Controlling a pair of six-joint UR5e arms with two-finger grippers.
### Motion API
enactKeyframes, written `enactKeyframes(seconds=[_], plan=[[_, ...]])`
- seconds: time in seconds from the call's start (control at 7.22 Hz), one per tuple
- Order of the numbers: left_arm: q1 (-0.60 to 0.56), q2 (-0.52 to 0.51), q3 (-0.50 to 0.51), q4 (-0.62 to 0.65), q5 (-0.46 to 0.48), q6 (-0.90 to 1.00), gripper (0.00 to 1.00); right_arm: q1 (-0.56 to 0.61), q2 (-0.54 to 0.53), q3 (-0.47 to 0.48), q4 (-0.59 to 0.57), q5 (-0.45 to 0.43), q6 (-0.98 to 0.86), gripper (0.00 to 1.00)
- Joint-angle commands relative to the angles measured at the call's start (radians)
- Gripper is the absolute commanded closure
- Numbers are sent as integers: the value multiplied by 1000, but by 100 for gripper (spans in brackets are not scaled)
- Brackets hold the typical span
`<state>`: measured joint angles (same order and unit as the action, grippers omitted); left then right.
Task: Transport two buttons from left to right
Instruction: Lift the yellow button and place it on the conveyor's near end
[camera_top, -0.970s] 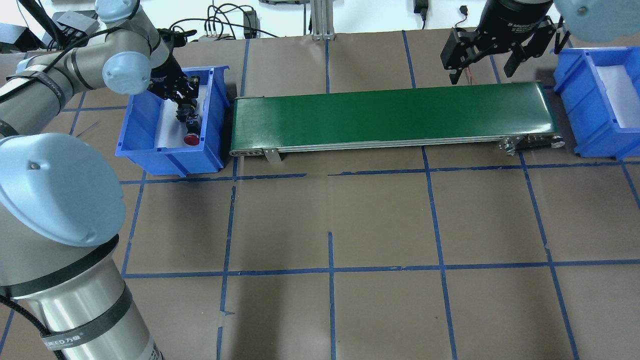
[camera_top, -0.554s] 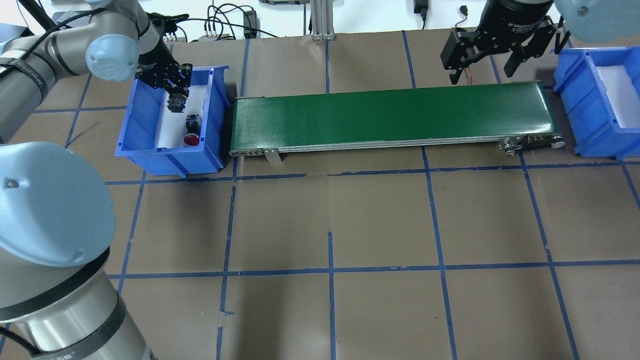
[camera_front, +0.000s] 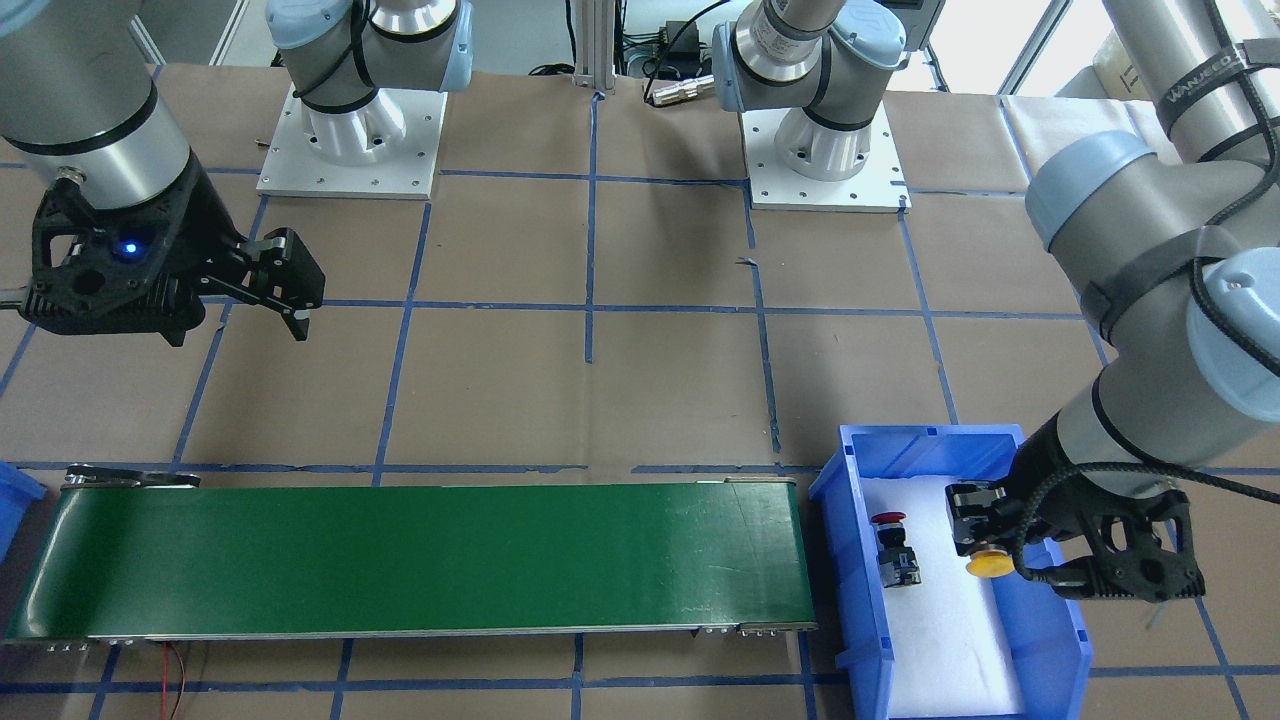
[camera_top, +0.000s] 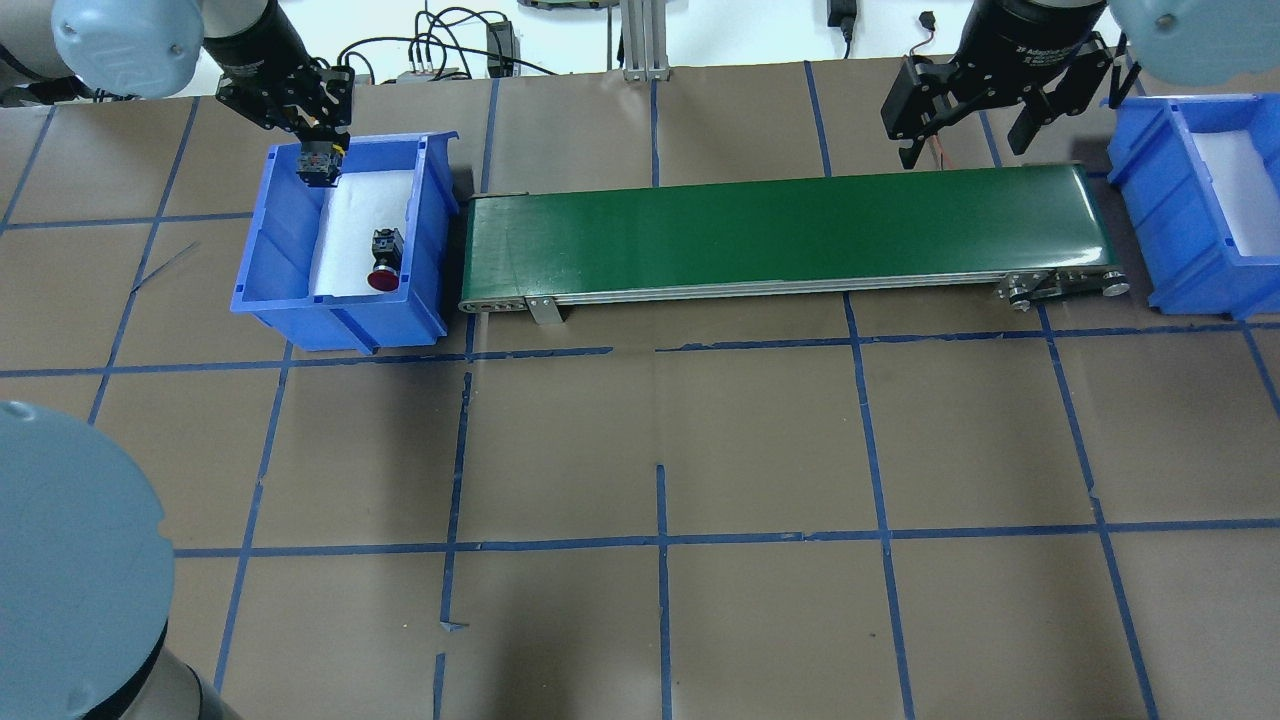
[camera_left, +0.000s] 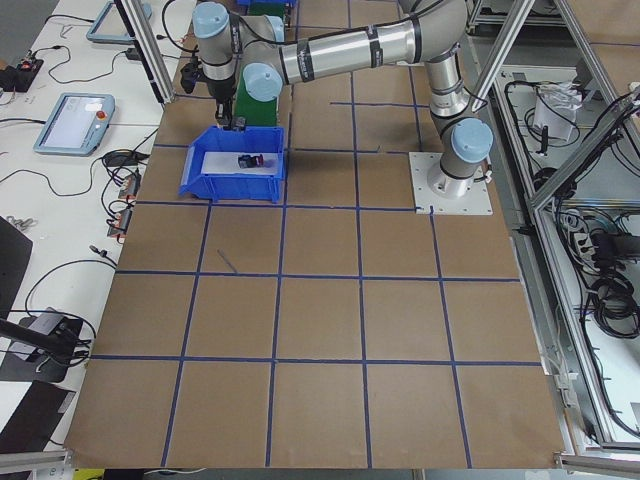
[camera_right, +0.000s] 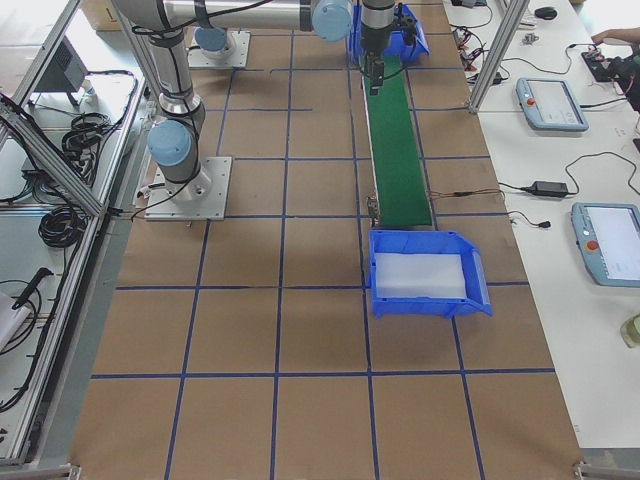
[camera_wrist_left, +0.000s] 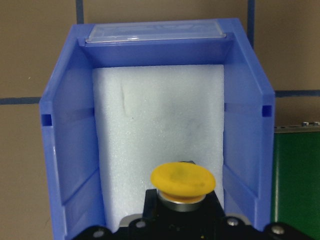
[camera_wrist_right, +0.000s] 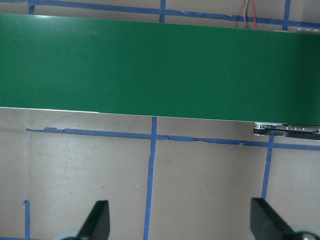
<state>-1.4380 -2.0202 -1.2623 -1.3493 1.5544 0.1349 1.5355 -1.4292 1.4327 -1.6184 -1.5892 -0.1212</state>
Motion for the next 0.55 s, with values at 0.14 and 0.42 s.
enactKeyframes(seconds=[0.14, 0.42], plan=[[-154, -12, -2, 47, 0, -206, 92, 0, 3, 0, 0, 0, 0, 0], [-194, -87, -3, 117, -2, -247, 92, 0, 3, 0, 0, 0, 0, 0]])
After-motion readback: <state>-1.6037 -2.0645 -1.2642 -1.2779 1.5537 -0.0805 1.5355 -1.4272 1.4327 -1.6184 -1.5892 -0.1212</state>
